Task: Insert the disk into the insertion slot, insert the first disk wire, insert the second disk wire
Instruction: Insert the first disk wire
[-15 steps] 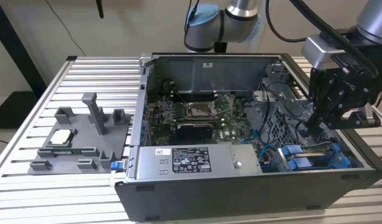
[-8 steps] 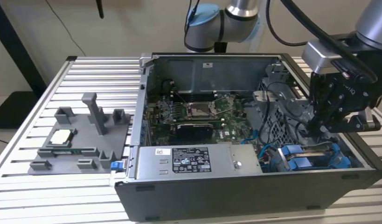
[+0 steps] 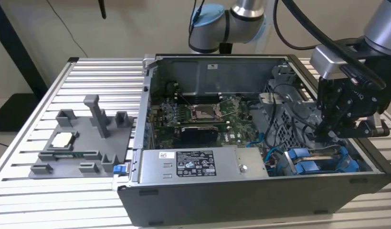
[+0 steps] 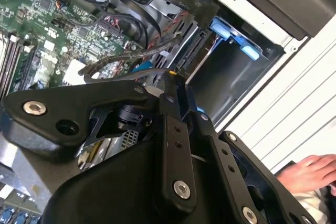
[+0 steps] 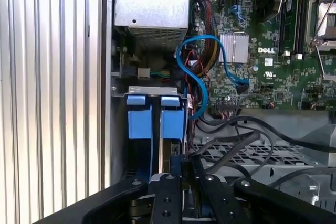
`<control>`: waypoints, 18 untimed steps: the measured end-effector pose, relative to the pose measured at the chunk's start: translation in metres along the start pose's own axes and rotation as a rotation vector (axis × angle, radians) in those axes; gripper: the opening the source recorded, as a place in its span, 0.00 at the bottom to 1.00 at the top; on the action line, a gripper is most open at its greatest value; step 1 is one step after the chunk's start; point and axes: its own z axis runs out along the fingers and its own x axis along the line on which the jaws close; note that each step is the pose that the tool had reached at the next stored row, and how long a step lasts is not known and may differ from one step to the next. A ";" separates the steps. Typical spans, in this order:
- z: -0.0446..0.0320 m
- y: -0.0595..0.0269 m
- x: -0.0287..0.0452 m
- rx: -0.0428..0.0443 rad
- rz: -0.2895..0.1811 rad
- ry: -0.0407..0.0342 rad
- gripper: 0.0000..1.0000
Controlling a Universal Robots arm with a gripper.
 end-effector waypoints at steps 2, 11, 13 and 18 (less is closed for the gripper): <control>0.0005 -0.0002 0.0000 0.0001 0.000 -0.0003 0.19; 0.0016 -0.0027 0.0001 0.0000 0.000 -0.0001 0.19; 0.0018 -0.0037 0.0001 0.0000 0.000 0.0002 0.19; 0.0023 -0.0064 0.0002 0.0000 0.000 0.0022 0.19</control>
